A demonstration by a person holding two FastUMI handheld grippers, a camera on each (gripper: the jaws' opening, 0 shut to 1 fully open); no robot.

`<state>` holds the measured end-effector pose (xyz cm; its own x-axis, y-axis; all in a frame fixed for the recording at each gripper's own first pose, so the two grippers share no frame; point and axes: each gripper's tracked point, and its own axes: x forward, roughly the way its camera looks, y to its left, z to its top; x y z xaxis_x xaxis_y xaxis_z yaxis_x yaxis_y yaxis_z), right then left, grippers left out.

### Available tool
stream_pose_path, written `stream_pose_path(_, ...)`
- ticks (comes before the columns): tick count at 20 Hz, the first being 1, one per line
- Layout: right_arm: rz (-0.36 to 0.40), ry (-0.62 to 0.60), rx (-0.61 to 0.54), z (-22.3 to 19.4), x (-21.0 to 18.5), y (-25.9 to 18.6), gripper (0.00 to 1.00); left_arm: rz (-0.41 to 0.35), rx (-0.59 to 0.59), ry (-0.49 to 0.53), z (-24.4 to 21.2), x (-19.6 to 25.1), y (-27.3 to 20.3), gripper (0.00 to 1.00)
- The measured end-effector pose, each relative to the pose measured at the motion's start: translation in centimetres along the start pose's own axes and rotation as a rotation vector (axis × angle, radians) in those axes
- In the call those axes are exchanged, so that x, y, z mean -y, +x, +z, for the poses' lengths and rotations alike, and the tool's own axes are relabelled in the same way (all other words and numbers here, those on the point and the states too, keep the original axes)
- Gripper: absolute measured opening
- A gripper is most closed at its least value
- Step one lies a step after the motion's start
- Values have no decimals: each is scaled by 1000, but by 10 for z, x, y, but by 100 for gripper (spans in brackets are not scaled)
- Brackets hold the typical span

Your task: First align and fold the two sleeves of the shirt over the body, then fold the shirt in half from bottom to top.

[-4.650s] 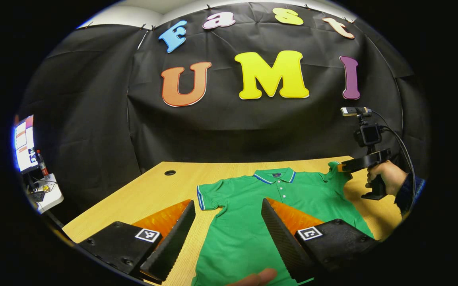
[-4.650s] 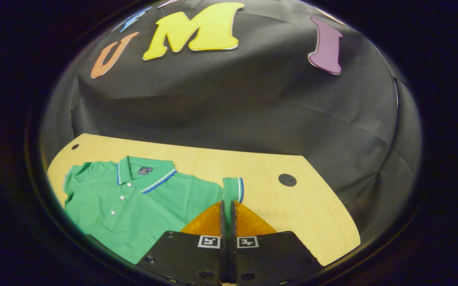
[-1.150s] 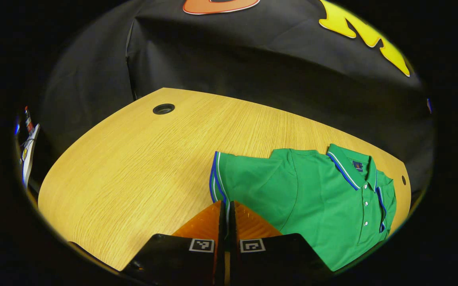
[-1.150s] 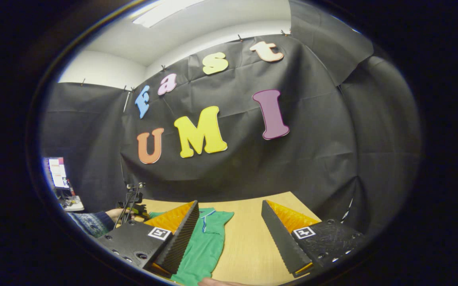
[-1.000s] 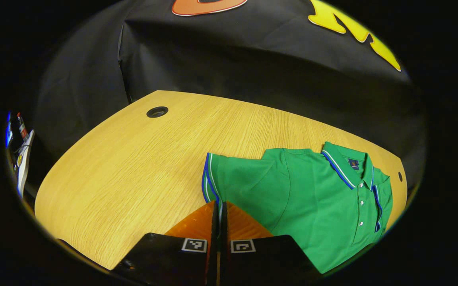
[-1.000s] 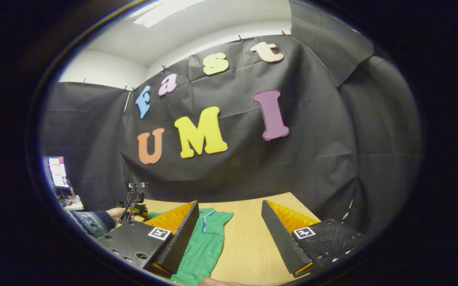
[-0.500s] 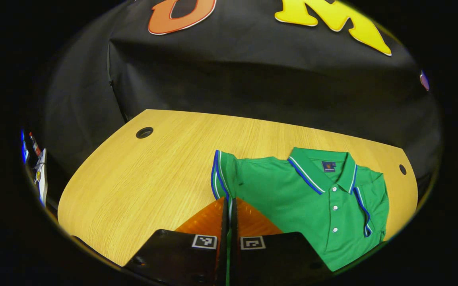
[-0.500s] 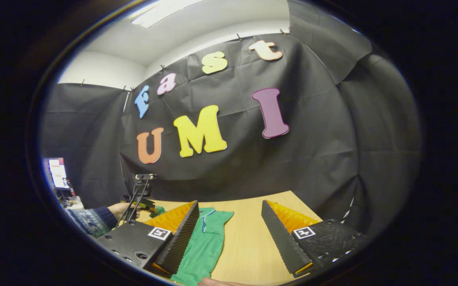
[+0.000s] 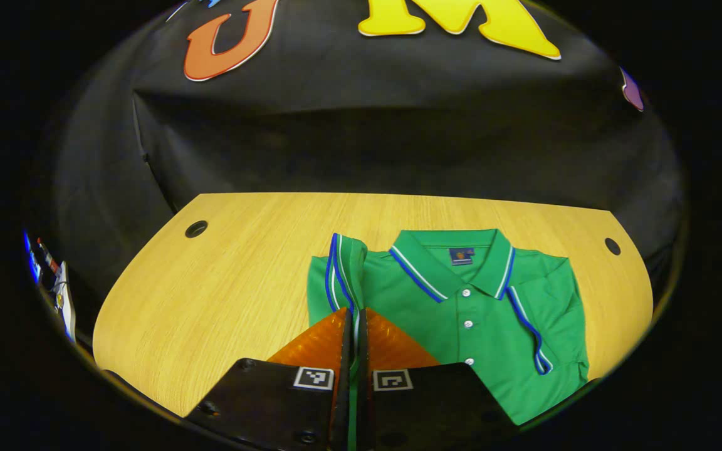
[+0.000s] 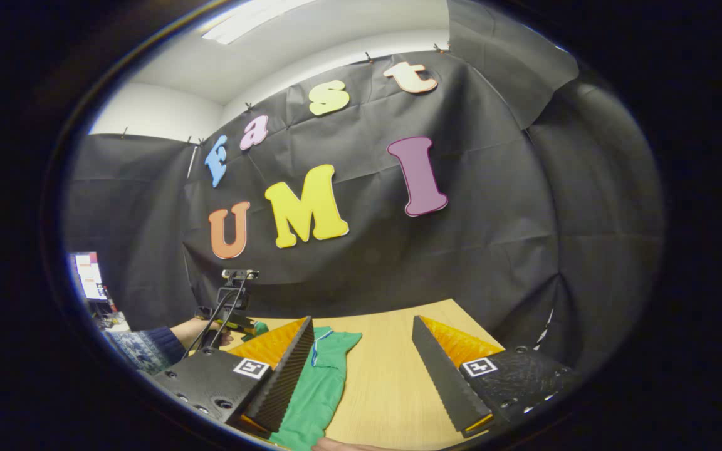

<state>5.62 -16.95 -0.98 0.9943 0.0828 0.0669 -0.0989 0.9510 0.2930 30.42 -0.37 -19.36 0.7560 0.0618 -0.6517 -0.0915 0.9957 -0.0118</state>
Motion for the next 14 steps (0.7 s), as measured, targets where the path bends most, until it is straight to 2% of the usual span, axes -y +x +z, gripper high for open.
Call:
stream_pose_path(1,-6,6,1,1,2,0,95,-15,-3,10,0,6,-3,12)
stream_pose_path(2,-9,11,-1,1,4,0,91,-30,-2,25,2,13,-5,24)
stream_pose_path(3,-10,12,-4,1,5,0,95,-28,8,47,4,17,-9,40)
stream_pose_path(4,-11,11,-6,0,6,0,95,-9,24,67,8,17,-11,71)
stream_pose_path(6,-19,8,-11,0,7,1,95,22,57,91,15,16,-23,100)
stream_pose_path(8,-22,6,-15,-1,6,2,90,12,87,93,20,22,-35,100)
stream_pose_path(10,-23,-2,-18,-1,4,2,91,-13,120,82,26,27,-52,100)
stream_pose_path(11,-23,-9,-21,-1,2,1,95,-27,136,79,28,29,-62,100)
stream_pose_path(12,-22,-16,-22,-2,0,1,91,-35,155,78,28,29,-73,100)
stream_pose_path(14,-22,-32,-24,-2,-4,0,91,-37,196,77,30,23,-96,100)
